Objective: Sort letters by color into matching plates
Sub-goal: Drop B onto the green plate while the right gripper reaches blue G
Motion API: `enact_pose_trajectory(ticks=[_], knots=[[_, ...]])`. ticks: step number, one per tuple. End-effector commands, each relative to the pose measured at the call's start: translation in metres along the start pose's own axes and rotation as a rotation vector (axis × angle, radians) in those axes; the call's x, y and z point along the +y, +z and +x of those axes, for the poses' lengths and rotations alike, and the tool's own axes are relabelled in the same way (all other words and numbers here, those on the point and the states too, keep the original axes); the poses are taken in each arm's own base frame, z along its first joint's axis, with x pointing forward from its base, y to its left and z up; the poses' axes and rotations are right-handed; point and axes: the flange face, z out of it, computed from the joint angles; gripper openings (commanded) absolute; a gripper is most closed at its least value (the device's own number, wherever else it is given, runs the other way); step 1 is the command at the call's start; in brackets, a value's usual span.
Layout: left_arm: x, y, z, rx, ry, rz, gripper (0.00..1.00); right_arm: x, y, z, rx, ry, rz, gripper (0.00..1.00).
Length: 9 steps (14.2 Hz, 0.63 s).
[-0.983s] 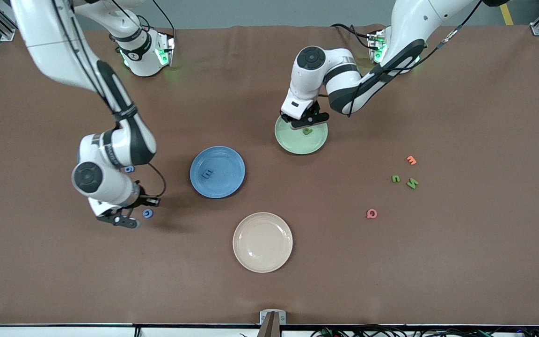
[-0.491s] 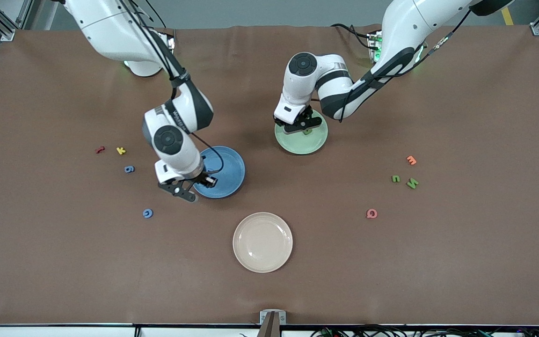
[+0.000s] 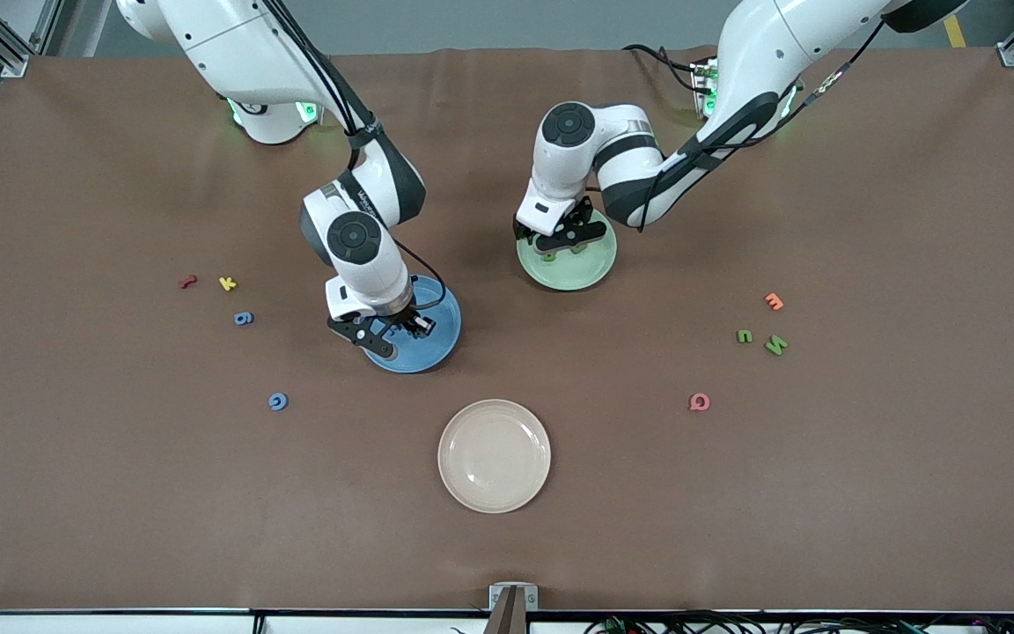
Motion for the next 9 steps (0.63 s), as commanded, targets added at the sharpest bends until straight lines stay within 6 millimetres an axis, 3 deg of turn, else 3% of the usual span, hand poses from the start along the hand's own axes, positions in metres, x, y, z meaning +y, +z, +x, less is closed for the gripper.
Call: enact_pose_trajectory(ticks=[1,5,9], knots=[[0.001,-0.005,0.011,0.025,-0.005,0.018,0.99,0.003,-0.010,-0.007,0.004,0.012,0.002,1.00],[0.015,-0.026,0.036,0.054,-0.036,-0.009,0.99,0.006,-0.016,0.009,0.018,-0.006,0.003,1.00],[0.014,-0.057,0.072,0.092,-0.058,-0.040,0.99,0.044,-0.022,0.076,0.013,-0.151,-0.014,1.00]])
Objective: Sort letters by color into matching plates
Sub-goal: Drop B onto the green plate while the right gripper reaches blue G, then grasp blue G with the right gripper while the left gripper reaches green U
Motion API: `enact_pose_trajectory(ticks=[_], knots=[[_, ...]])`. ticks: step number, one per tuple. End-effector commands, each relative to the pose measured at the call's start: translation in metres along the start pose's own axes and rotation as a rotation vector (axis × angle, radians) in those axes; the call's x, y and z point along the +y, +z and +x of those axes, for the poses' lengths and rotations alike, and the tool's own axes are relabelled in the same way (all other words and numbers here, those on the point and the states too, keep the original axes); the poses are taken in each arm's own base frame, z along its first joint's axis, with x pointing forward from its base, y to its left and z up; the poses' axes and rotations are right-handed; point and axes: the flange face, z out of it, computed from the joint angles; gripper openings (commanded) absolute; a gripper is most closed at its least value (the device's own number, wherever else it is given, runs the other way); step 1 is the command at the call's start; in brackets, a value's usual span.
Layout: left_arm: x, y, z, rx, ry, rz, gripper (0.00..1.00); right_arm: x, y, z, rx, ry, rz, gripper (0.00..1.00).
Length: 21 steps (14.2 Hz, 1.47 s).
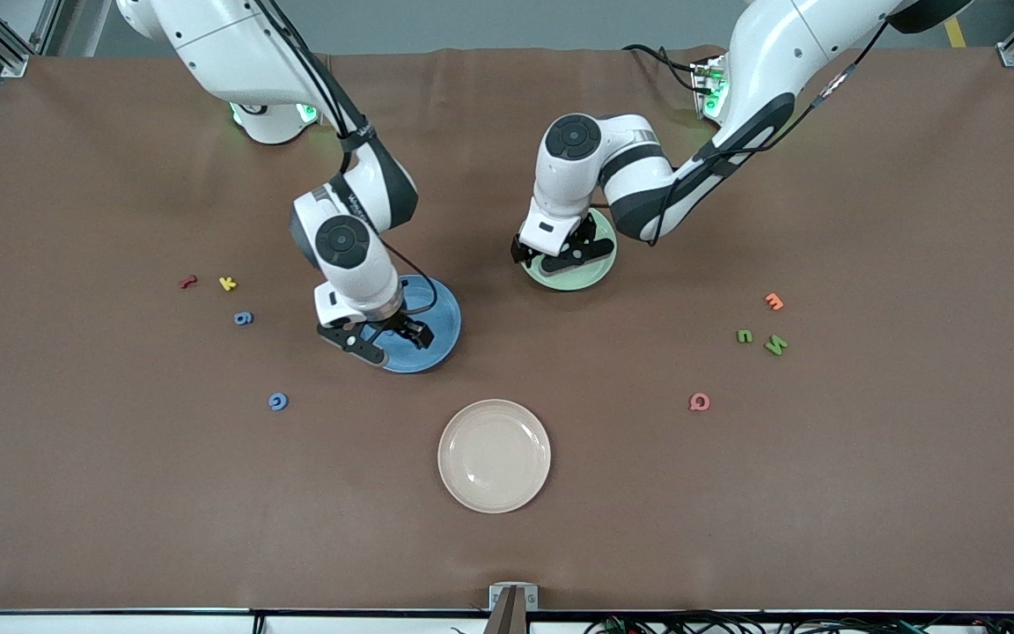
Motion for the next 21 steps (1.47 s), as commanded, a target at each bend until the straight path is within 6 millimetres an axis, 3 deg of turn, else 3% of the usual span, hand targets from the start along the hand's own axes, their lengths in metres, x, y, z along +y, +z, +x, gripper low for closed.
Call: enact_pose_trajectory(ticks=[1,3,5,7,10,13,15,21], knots=[[0.003,-0.028,0.023,0.022,0.019,0.023,0.99,0.040,-0.010,0.048,-0.004,-0.104,-0.007,1.00],[0.008,-0.064,0.048,-0.050,0.029,0.031,0.99,0.067,-0.011,0.076,-0.002,-0.159,-0.008,1.00],[-0.001,-0.084,0.073,-0.069,0.055,0.022,0.99,0.099,-0.009,0.104,-0.005,-0.210,-0.011,1.00],[-0.010,-0.094,0.085,-0.075,0.082,0.015,0.99,0.124,-0.009,0.124,-0.003,-0.250,-0.010,1.00],[-0.040,-0.112,0.117,-0.071,0.172,0.022,0.97,0.150,-0.001,0.145,0.004,-0.281,-0.009,1.00],[-0.074,-0.130,0.157,-0.050,0.213,0.009,0.97,0.159,0.010,0.151,0.005,-0.281,-0.012,1.00],[-0.098,-0.134,0.170,-0.041,0.250,0.022,0.96,0.159,0.015,0.153,0.012,-0.282,-0.009,1.00],[-0.203,-0.154,0.241,-0.031,0.295,-0.004,0.94,0.155,0.042,0.167,0.008,-0.338,-0.016,1.00]])
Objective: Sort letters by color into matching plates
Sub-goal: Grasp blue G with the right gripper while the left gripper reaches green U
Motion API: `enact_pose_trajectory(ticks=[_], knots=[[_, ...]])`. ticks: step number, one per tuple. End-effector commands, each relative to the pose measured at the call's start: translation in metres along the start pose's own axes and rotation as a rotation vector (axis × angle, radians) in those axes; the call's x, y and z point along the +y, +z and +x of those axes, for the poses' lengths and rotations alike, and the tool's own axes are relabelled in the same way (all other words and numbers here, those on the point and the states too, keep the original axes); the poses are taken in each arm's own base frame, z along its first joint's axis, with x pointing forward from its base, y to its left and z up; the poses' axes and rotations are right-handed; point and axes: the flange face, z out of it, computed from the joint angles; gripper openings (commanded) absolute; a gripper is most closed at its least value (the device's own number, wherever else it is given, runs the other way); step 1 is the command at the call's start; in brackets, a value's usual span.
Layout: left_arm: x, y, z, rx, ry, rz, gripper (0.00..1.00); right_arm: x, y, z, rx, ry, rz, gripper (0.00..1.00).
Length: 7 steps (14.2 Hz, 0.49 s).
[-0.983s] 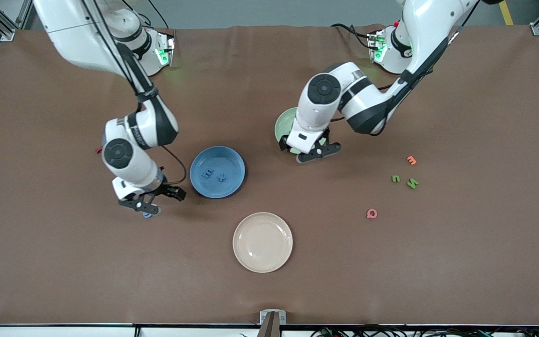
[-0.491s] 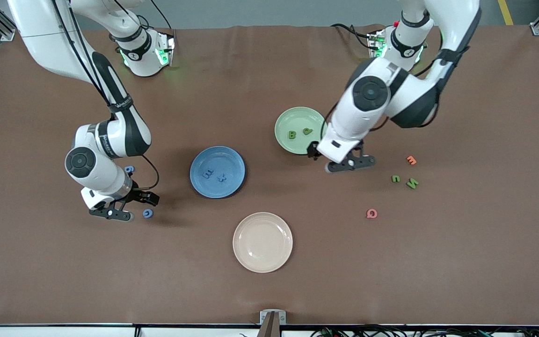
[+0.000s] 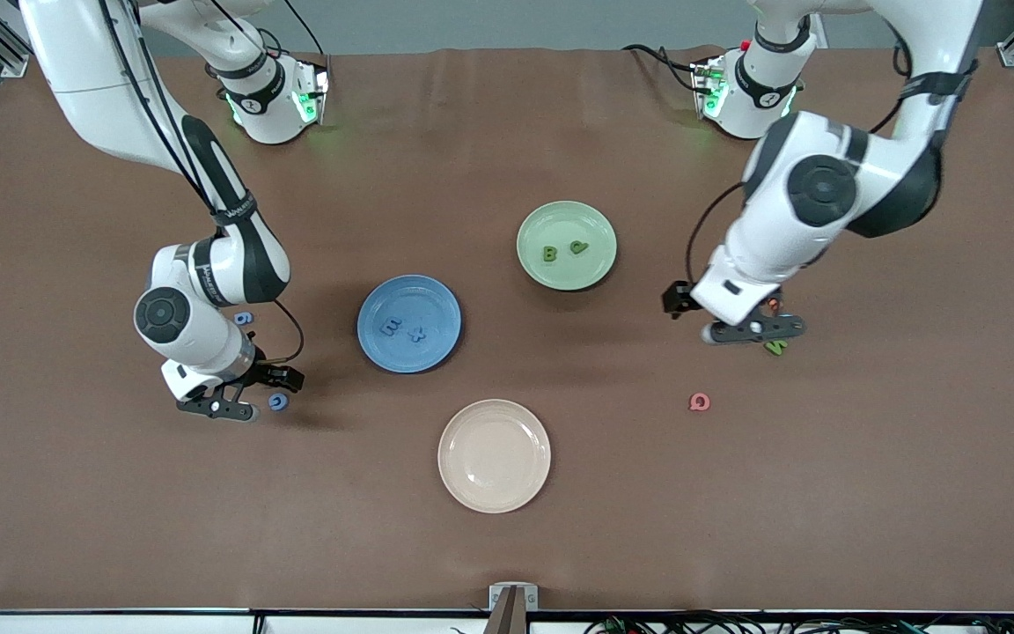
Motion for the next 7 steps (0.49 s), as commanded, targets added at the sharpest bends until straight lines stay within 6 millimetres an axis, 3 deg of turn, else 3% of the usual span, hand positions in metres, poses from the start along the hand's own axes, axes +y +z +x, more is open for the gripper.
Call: enact_pose_trajectory(ticks=[1,4,7], knots=[[-0.053,-0.007,0.006,0.000,0.021,-0.022,0.94,0.003,0.010,0.012,0.002,-0.031,-0.001,1.00],[-0.089,0.008,0.012,0.028,0.024,-0.027,0.95,0.000,0.018,0.016,0.006,-0.039,-0.003,1.00],[-0.098,0.053,-0.004,0.111,0.012,-0.044,0.96,-0.001,0.022,0.018,0.007,-0.039,-0.003,0.99]])
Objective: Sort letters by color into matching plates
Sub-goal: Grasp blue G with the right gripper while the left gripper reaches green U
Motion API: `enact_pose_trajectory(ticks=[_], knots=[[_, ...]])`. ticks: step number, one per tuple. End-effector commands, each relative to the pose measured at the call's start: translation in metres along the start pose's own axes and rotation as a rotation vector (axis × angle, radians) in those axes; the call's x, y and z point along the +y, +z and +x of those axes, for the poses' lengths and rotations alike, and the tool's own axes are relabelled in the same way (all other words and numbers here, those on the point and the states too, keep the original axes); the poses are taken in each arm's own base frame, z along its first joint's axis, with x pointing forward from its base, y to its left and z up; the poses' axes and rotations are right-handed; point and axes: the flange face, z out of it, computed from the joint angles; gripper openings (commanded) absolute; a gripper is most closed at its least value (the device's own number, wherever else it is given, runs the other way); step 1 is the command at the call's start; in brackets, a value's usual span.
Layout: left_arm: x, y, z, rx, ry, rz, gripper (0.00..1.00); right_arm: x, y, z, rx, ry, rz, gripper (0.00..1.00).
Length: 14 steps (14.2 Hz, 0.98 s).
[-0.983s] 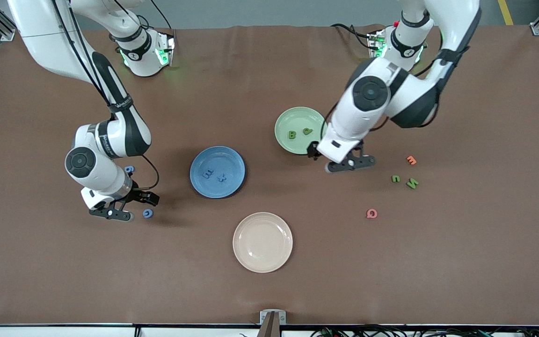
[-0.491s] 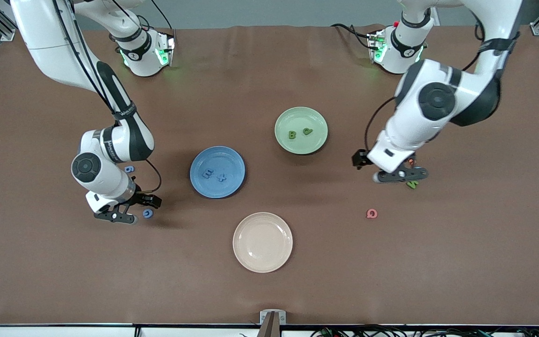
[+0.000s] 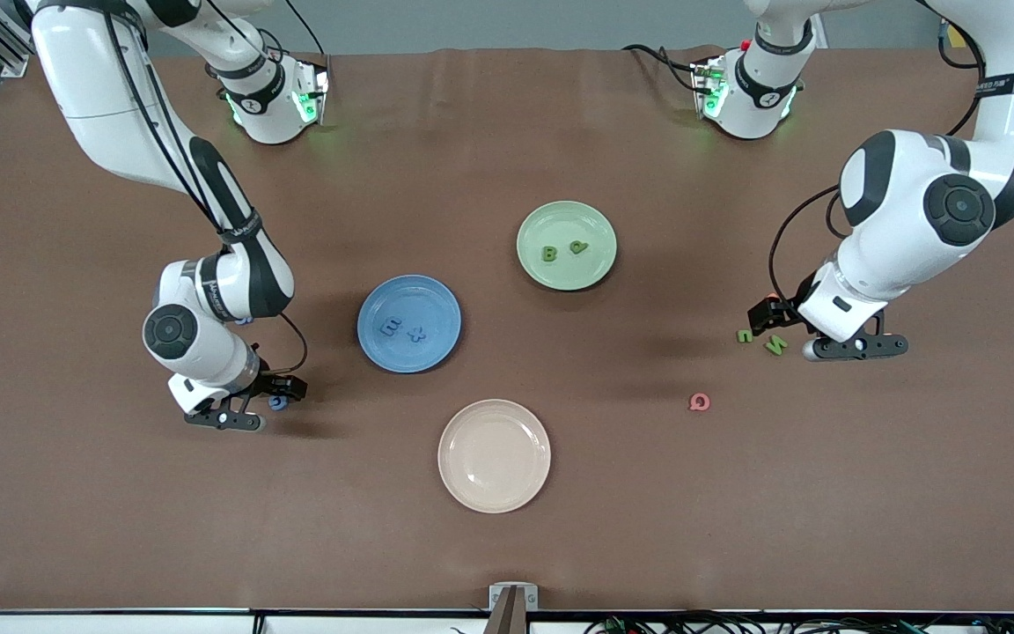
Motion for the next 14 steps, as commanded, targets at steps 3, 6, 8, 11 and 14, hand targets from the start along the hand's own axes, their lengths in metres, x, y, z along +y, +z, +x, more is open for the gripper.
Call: enact_pose_trajectory(ticks=[3,6,8,11,14], knots=[[-0.017,0.050,-0.038,0.024,-0.011,-0.007,0.96,0.000,0.005,0.010,0.011,-0.016,0.000,0.94],[-0.026,0.078,-0.050,-0.018,0.013,0.020,0.96,0.001,0.009,0.012,0.010,-0.014,-0.001,0.90],[-0.034,0.096,-0.051,-0.047,0.020,0.029,0.96,0.000,0.012,0.013,0.008,-0.014,-0.001,0.86],[-0.058,0.121,-0.045,-0.035,0.067,0.077,0.96,0.000,0.015,0.013,0.005,-0.013,-0.002,0.85],[-0.057,0.135,-0.045,-0.044,0.066,0.067,0.96,0.000,0.015,0.014,0.008,-0.013,0.000,0.77]])
